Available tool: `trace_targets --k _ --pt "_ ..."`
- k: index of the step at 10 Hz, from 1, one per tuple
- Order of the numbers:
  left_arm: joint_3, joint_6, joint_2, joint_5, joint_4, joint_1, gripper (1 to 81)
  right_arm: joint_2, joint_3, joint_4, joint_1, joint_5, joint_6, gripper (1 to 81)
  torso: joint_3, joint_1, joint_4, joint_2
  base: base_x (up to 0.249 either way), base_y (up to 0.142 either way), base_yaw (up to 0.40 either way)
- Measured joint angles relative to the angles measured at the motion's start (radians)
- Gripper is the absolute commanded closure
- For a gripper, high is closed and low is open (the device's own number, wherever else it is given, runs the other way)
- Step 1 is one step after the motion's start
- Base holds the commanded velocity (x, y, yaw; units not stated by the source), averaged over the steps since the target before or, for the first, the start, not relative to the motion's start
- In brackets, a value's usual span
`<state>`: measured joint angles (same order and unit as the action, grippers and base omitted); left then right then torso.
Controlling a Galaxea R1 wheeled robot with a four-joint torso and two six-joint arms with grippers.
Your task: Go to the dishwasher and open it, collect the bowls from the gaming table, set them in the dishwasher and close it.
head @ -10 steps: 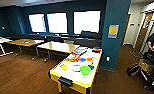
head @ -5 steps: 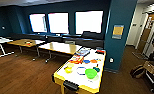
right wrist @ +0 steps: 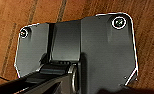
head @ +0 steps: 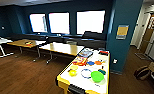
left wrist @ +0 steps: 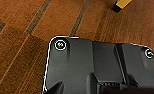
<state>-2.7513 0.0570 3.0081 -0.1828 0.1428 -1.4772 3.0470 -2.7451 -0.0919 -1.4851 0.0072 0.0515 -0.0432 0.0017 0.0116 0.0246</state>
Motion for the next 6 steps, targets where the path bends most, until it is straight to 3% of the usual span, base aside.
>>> trace_targets --k 6 --pt "0.000 0.000 0.000 0.000 0.000 0.000 1.0 0.000 0.000 0.000 0.000 0.000 0.000 1.0 0.000 0.000 0.000 0.000 0.154 0.178 0.000"
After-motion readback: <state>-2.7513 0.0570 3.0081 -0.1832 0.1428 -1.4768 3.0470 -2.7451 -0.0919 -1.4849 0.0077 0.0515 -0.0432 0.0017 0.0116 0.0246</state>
